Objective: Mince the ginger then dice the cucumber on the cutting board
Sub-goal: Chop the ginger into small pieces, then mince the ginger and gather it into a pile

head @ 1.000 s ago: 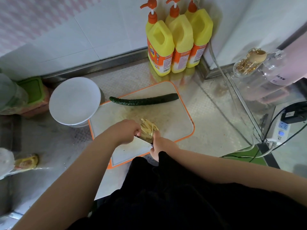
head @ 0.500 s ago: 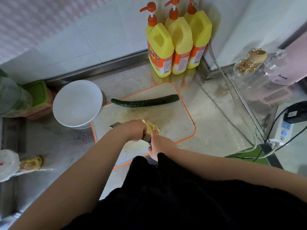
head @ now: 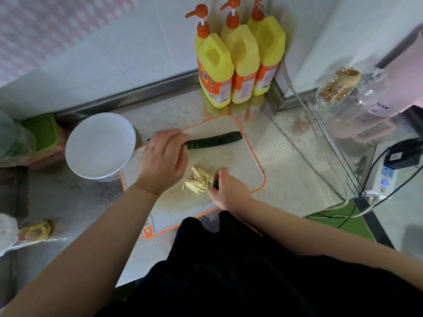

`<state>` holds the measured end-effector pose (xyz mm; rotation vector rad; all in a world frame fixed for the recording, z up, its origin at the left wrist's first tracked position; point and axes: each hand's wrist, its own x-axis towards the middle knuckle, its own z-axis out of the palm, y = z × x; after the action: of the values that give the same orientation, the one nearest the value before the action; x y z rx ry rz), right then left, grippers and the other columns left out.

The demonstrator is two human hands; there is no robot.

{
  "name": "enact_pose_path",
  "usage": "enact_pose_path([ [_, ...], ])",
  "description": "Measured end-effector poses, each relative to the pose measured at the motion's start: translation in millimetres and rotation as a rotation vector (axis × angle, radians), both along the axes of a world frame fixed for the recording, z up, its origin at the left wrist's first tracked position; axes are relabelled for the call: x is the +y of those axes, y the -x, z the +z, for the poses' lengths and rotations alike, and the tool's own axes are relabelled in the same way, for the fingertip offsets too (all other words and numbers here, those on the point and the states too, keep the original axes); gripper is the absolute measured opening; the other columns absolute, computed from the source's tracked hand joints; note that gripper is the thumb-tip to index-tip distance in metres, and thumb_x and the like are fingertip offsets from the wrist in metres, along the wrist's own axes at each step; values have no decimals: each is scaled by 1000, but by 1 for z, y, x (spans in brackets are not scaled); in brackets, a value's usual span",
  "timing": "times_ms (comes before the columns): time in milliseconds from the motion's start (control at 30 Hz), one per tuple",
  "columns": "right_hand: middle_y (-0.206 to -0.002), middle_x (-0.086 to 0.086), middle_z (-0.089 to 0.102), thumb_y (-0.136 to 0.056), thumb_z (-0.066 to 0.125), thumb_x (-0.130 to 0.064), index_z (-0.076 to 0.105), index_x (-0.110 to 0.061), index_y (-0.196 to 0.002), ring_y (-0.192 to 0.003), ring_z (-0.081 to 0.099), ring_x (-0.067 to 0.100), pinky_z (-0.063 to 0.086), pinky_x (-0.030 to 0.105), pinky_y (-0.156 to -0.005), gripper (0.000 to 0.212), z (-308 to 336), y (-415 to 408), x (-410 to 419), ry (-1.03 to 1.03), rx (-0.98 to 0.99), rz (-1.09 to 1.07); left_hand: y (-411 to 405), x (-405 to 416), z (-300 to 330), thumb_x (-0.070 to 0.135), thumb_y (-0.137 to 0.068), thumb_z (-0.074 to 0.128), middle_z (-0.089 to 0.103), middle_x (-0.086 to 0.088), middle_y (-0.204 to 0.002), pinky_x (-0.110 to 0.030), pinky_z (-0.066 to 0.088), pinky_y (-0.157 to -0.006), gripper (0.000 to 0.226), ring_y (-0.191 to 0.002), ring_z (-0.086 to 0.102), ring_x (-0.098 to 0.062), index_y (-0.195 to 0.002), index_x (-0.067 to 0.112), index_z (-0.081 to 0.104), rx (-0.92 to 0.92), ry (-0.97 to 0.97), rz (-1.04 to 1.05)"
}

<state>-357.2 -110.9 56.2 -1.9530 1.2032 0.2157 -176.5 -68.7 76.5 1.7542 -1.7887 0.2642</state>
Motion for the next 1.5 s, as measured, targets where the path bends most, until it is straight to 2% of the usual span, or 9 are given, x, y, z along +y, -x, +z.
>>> enact_pose_path([
  [67, -77, 1, 54, -92, 52, -24, 38, -14, -100, -74, 59, 27, 47, 37, -66, 18, -2, 8, -10, -11, -56, -121, -10, 16, -24, 16, -86, 64, 59, -14, -115, -40, 47, -90, 38, -103, 56, -29, -122, 7, 55, -87, -22, -82],
  [233, -73, 1, 51, -93, 49, -19, 39, -10, -102, -70, 57, 25, 46, 39, -63, 16, -8, 22, -24, 22, -67, -306, -25, 27, -85, 52, -86, 48, 24, -11, -157, -41, 19, -117, 89, -141, 29, -30, -154, 9, 12, -376, -659, -431],
  [400, -73, -2, 49, -93, 49, -20, 41, -10, -102, -61, 50, 15, 39, 29, -53, 15, -16, 31, -24, 19, -44, -323, -27, 0, -100, 65, -91, 37, -17, -3, -160, -31, -12, -117, 101, -149, -8, -18, -142, 20, -38, -505, -853, -480],
  [567, -76, -1, 52, -93, 49, -21, 40, -12, -100, -63, 51, 16, 38, 28, -55, 15, -21, 33, -25, 25, -10, -322, -20, -17, -94, 50, -95, 49, 5, -1, -164, -41, 15, -120, 79, -149, 8, -23, -155, 34, 0, -555, -924, -625],
  [833, -73, -2, 53, -93, 50, -21, 40, -13, -99, -60, 52, 12, 37, 25, -49, 14, -24, 32, -26, 28, -11, -289, -18, -5, -99, 40, -102, 41, 11, -3, -163, -42, 27, -116, 65, -147, 18, -26, -156, 24, 9, -602, -921, -588],
  [967, -71, -4, 51, -93, 50, -20, 39, -14, -99, -58, 51, 9, 35, 21, -46, 14, -25, 33, -24, 37, -4, -271, -12, 4, -105, 26, -91, 53, 42, -9, -150, -40, 47, -98, 61, -130, 47, -29, -148, 11, 38, -573, -789, -538],
  [1167, -69, -4, 51, -93, 50, -21, 38, -14, -97, -56, 50, 9, 32, 22, -46, 14, -26, 33, -23, 40, 2, -258, 7, 15, -108, 13, -77, 53, 58, -12, -129, -38, 52, -83, 60, -111, 52, -30, -137, 5, 53, -479, -699, -373],
  [1400, -72, 0, 55, -93, 50, -22, 40, -13, -100, -64, 58, 19, 45, 32, -53, 15, -24, 29, -19, 28, -12, -205, 51, 17, -101, 11, -62, 72, 59, -18, -117, -41, 53, -73, 70, -99, 53, -34, -129, -1, 56, -328, -858, -38],
  [1500, -70, 0, 54, -92, 50, -21, 40, -13, -99, -61, 55, 18, 42, 31, -52, 14, -24, 29, -19, 24, -16, -211, 67, 20, -92, 14, -89, 40, 36, -17, -141, -40, 43, -93, 61, -119, 42, -33, -147, 0, 27, -278, -969, 132],
])
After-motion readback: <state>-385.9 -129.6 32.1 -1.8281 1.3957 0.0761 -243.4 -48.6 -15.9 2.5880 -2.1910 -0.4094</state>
